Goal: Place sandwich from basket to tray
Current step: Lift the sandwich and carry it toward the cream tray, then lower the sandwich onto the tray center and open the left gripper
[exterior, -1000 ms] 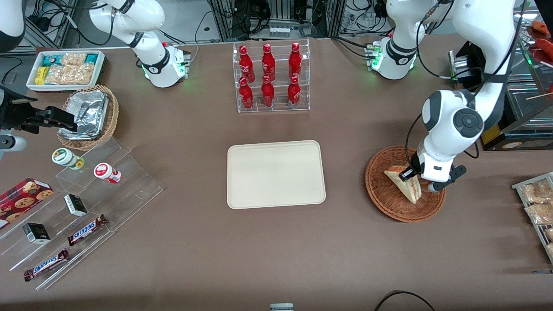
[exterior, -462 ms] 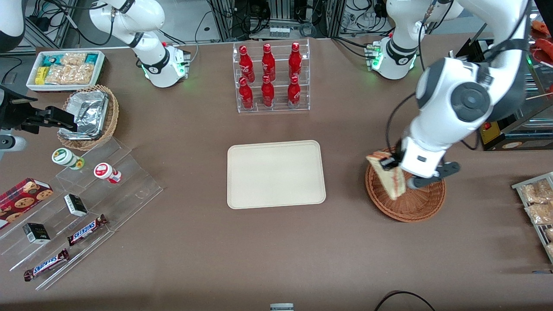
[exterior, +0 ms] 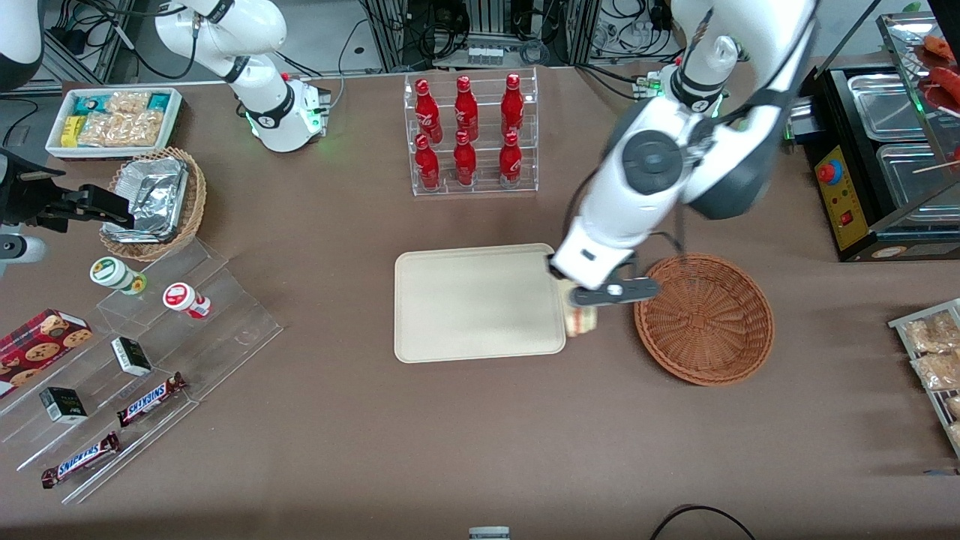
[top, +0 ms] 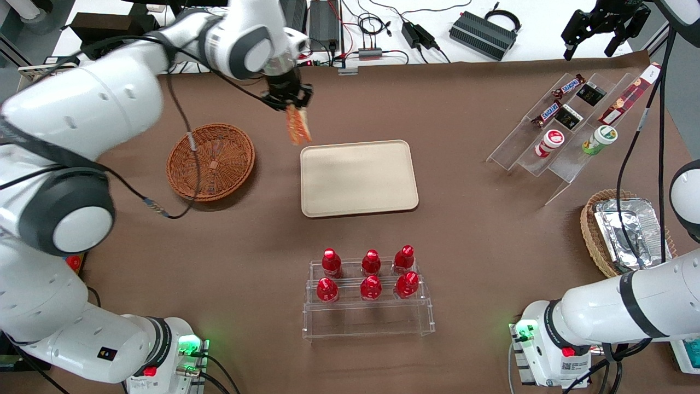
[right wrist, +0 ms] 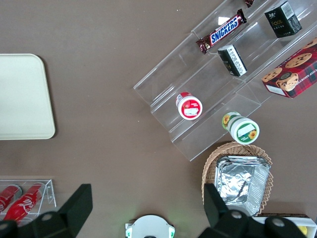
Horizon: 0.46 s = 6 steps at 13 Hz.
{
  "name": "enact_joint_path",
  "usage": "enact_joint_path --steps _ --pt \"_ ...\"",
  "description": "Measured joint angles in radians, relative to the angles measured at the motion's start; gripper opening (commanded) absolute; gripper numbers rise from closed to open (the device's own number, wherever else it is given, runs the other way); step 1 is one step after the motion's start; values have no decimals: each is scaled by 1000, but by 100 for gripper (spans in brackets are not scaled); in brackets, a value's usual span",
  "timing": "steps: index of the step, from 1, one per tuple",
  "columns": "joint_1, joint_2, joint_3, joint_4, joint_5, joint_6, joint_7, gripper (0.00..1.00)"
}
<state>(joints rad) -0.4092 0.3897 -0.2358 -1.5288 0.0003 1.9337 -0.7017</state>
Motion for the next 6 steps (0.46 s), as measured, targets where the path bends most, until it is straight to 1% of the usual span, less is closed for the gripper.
enact_joint_path --steps 2,4,6 --pt "-73 89 1 79 30 8 -42 0" --pt "-138 179 1 153 78 33 -103 0" --pt "-194 257 2 192 116 91 -150 0"
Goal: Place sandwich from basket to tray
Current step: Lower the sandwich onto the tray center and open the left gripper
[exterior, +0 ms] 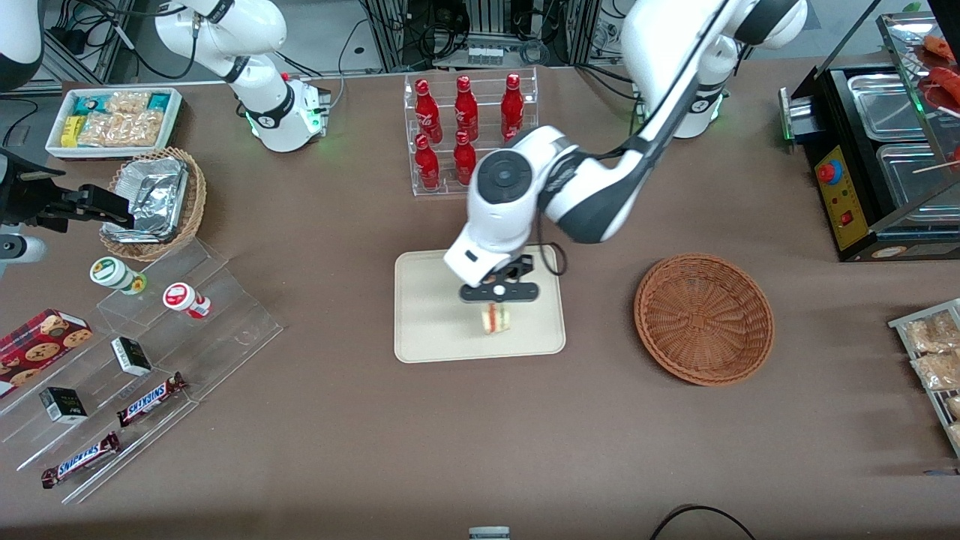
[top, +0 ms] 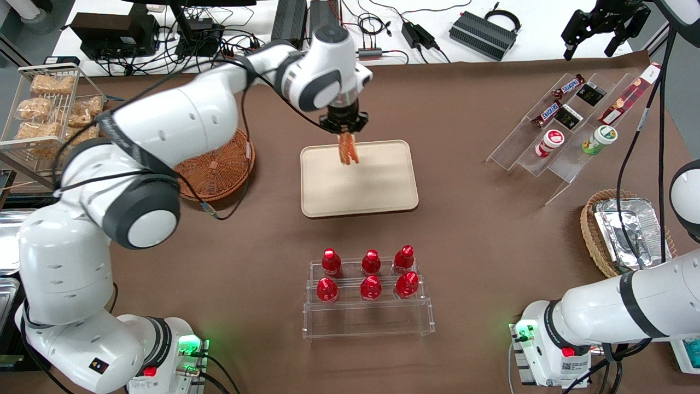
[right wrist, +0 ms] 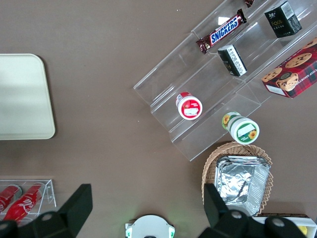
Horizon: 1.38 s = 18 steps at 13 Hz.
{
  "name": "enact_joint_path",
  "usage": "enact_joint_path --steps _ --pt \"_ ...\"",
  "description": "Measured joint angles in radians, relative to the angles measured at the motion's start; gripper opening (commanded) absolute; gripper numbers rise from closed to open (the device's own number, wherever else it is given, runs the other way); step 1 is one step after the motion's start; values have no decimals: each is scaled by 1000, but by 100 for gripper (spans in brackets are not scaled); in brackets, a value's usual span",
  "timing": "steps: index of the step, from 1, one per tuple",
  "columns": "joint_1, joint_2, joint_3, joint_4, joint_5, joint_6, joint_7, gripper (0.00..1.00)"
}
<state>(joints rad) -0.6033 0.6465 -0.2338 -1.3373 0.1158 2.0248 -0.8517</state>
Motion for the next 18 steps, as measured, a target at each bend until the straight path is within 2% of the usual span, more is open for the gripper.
enact_joint_path --steps 7,10,11,12,13,18 --pt "-76 146 1 12 126 97 -89 0" --pt "-89 192 1 12 137 134 -95 0" --pt "-93 205 1 12 138 139 -95 12" --pt "-96 212 1 12 138 143 -95 69" --pt "-97 212 2 14 139 144 -96 100" --pt "-95 204 4 40 139 144 -104 100"
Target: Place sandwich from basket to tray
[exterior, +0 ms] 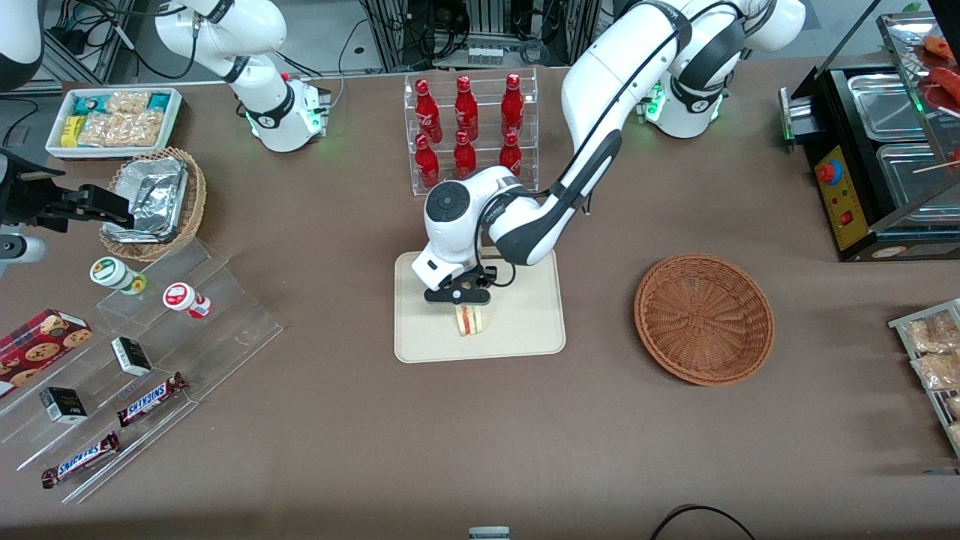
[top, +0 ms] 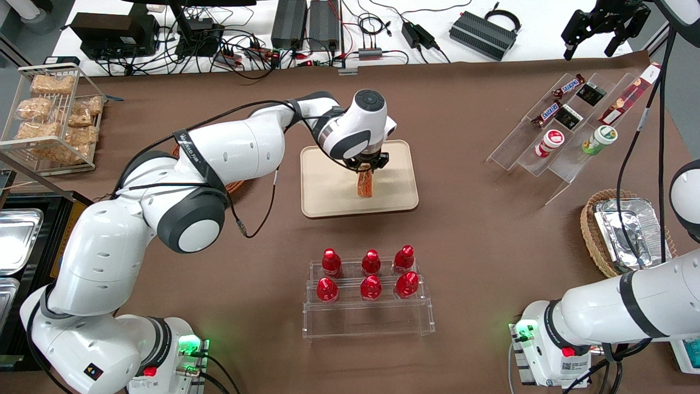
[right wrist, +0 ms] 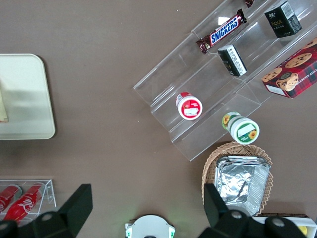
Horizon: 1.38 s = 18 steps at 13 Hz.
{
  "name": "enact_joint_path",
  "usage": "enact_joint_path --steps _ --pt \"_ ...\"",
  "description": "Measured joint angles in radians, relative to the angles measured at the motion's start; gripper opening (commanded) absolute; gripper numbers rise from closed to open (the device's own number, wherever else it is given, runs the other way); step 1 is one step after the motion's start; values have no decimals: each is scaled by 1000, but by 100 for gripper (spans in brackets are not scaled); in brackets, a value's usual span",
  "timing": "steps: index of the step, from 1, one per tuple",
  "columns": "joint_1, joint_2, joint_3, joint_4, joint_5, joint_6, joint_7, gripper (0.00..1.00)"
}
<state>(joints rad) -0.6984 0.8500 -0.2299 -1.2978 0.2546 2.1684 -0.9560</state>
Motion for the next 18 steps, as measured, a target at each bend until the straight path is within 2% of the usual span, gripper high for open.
enact_joint_path --steps 4,9,13,18 --pt "15 -99 4 25 -11 -76 -33 100" --pt "114 -311 9 31 -33 -360 -42 100" --pt "248 -465 13 15 -111 -553 130 100" --pt "436 -680 17 -155 -157 -605 422 100"
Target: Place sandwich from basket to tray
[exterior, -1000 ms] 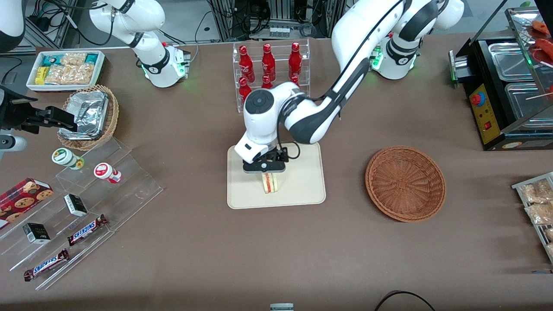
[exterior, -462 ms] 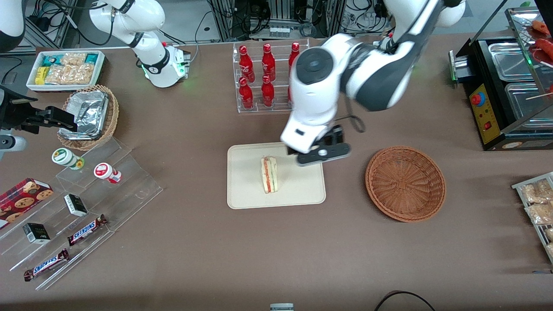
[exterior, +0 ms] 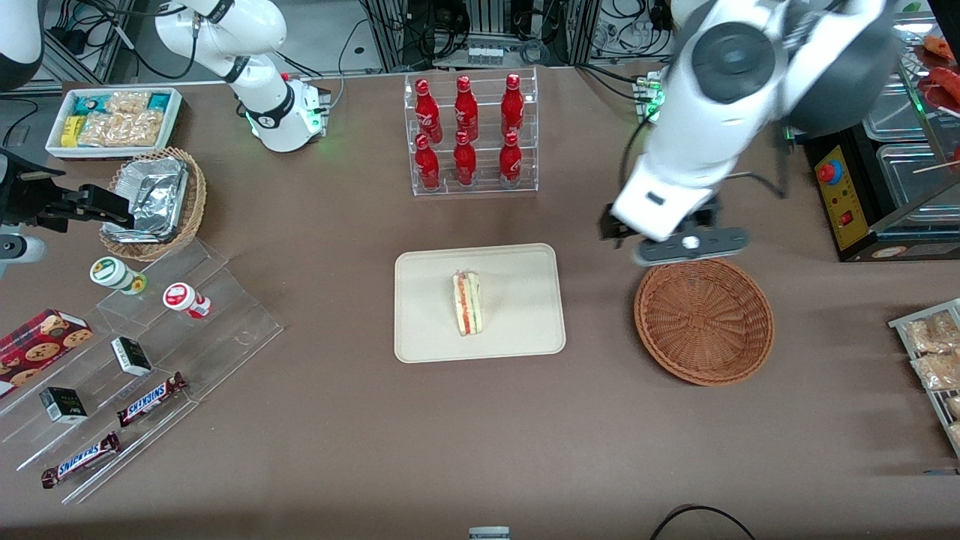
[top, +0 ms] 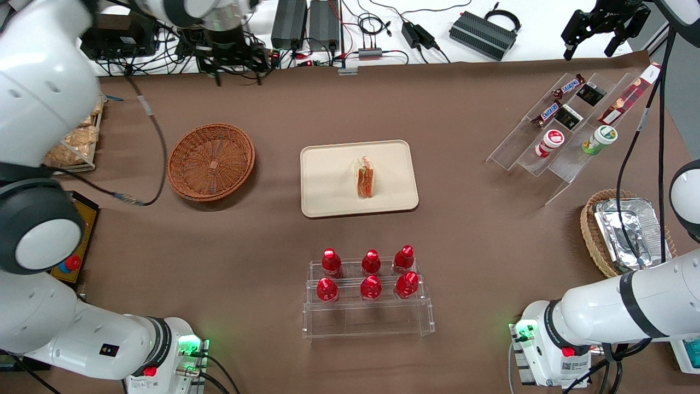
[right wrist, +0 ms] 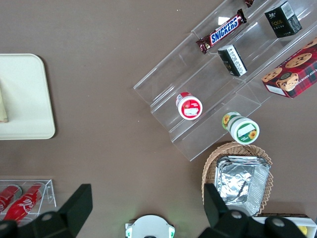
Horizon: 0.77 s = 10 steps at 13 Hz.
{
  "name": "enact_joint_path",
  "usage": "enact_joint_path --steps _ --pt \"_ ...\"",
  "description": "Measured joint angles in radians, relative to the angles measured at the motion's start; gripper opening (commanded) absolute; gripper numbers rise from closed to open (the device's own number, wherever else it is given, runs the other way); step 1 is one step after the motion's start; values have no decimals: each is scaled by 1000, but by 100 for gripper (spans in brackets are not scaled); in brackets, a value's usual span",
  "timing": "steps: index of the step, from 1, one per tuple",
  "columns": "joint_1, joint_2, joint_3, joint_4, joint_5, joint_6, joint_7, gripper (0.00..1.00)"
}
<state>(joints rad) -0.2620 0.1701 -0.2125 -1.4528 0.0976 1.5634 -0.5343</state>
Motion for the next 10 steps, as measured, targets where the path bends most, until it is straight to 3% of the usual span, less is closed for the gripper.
enact_joint_path --steps 6,10 --pt "239 -114 6 -57 -45 -73 362 100" --pt "270 -139 54 -64 -59 -78 453 100"
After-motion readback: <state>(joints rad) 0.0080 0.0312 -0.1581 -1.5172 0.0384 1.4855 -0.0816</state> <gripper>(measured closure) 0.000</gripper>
